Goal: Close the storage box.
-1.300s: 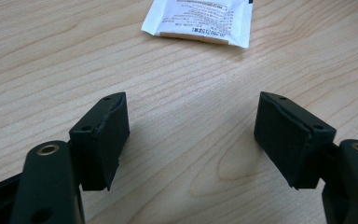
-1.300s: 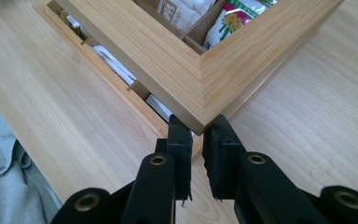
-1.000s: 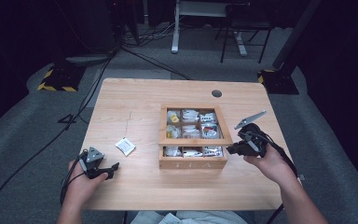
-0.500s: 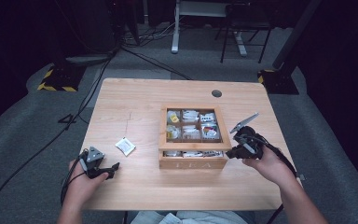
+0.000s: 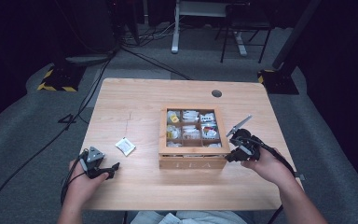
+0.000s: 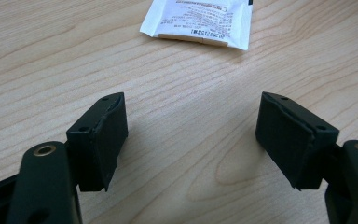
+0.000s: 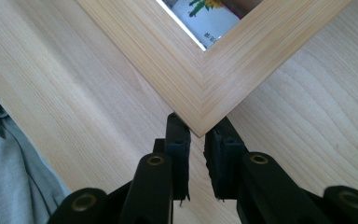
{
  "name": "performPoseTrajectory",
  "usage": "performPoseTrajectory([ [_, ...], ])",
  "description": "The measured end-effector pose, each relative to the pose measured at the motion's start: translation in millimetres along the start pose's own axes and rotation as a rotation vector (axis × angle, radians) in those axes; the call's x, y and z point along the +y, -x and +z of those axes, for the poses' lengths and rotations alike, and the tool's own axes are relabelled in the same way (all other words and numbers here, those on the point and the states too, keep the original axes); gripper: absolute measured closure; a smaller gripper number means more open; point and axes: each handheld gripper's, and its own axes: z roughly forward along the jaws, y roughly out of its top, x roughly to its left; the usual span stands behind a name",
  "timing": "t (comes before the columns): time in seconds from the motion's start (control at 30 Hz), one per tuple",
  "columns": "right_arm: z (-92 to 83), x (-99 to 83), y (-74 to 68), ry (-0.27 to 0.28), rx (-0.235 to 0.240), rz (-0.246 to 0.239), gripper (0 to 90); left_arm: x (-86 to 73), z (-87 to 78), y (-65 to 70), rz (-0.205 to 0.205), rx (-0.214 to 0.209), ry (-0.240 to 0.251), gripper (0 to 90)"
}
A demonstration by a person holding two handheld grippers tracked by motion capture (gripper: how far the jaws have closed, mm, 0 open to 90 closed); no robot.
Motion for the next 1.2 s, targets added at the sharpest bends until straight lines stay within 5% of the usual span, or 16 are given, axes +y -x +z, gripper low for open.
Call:
performPoseTrajectory([
  [0.6, 7.9, 1.1, -0.8, -0.074, -0.012, -0.014, 75.9, -0.2, 0.0, 0.9, -0.001, 0.005, 0.002, 26.1],
  [0.77, 3.7, 0.4, -1.1, -0.075, -0.007, -0.014, 62.6, -0.1, 0.1, 0.9, 0.0, 0.004, 0.002, 26.1],
  [0.93, -9.9, -3.0, 9.3, 0.028, 0.043, -0.009, 55.5, -0.1, 0.2, 1.1, -0.002, 0.004, 0.004, 26.1],
  [0.97, -15.9, -4.6, 15.6, 0.102, 0.056, -0.011, 51.0, -0.1, 0.3, 1.0, -0.001, 0.005, 0.004, 26.1],
  [1.07, -21.9, -9.1, 29.5, 0.214, 0.012, 0.008, 49.3, -0.1, 0.3, 1.0, -0.001, 0.005, 0.004, 26.1],
  [1.2, -23.4, -14.7, 45.8, 0.283, -0.02, 0.048, 47.5, 0.3, 0.8, 0.7, 0.001, 0.001, 0.005, 26.1],
])
